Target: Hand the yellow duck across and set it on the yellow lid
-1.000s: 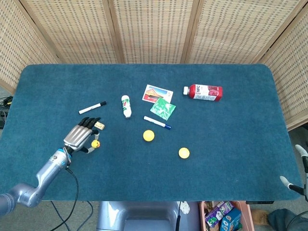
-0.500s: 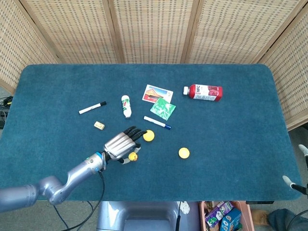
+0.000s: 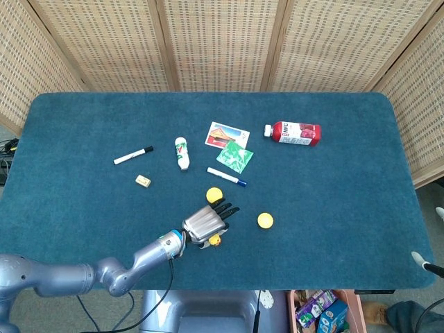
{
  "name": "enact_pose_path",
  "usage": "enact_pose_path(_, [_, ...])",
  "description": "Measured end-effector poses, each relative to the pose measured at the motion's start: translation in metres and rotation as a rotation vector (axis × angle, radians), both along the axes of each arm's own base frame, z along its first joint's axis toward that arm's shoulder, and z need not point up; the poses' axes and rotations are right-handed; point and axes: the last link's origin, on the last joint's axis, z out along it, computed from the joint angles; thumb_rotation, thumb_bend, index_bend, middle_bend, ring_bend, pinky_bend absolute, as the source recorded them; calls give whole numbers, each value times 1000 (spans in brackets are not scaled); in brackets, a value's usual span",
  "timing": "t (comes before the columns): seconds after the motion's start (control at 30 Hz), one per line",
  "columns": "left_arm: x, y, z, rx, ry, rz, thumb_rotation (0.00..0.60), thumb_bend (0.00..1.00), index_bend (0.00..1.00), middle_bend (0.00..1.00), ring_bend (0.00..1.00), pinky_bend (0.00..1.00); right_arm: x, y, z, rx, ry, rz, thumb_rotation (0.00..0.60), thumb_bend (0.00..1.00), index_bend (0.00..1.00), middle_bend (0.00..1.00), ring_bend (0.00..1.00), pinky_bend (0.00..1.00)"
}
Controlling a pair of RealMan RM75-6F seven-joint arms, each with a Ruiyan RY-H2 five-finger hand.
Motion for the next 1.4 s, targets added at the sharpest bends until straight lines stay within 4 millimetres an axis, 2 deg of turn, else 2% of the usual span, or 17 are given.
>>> enact_pose_path(0.1, [1, 0, -4, 9, 15, -17, 600, 322, 555, 0, 0, 0, 0, 0, 1, -2, -2, 1, 600, 0, 0, 0, 0, 0])
enact_pose_path(0.17, [1, 0, -7, 9, 24, -18, 600, 315, 504, 0, 0, 0, 0, 0, 2, -5, -3, 0, 600, 0, 0, 0, 0, 0])
enact_pose_path(0.23, [1, 0, -9, 10, 33, -14, 600, 238, 423, 0, 0, 0, -1, 1, 2, -7, -5, -1, 600, 0, 0, 0, 0, 0])
enact_pose_path(0.3, [1, 0, -11, 10, 39, -7, 600, 75, 338, 0, 0, 0, -1, 1, 3, -7, -7, -3, 600, 0, 0, 0, 0, 0])
enact_pose_path(0.37, [2, 0, -13, 13, 45, -5, 600, 4, 277, 0, 0, 0, -2, 1, 3, -7, -7, -4, 600, 0, 0, 0, 0, 0])
enact_pose_path(0.57, [6, 0, -13, 19, 42, -9, 600, 0, 36, 0, 0, 0, -2, 1, 4, -11, -6, -4, 600, 0, 0, 0, 0, 0])
enact_pose_path(0.63, [9, 1, -10, 23, 28, -12, 600, 0, 1, 0, 0, 0, -3, 1, 3, -11, -5, -5, 600, 0, 0, 0, 0, 0])
enact_pose_path(0.77, [16, 5, 3, 34, -35, 1, 600, 0, 0, 0, 0, 0, -3, 1, 2, -4, -4, -6, 600, 0, 0, 0, 0, 0])
enact_pose_path(0.87, [20, 8, 22, 45, -108, 17, 600, 0, 0, 0, 0, 0, -3, 1, 1, 1, -2, -5, 600, 0, 0, 0, 0, 0])
enact_pose_path(0.97, [21, 16, 50, 75, -189, 35, 600, 0, 0, 0, 0, 0, -3, 1, 0, 5, -2, -4, 600, 0, 0, 0, 0, 0])
enact_pose_path(1.13, [4, 34, 111, 177, -278, 68, 600, 0, 0, 0, 0, 0, -2, 1, -1, 9, 0, 4, 600, 0, 0, 0, 0, 0])
enact_pose_path(1.27, [-30, 41, 163, 300, -297, 119, 600, 0, 0, 0, 0, 0, 0, -2, -5, 29, 4, 26, 600, 0, 0, 0, 0, 0])
enact_pose_path(1.4, [-82, 30, 215, 450, -322, 241, 600, 0, 0, 0, 0, 0, 5, -9, -12, 67, 6, 85, 600, 0, 0, 0, 0, 0])
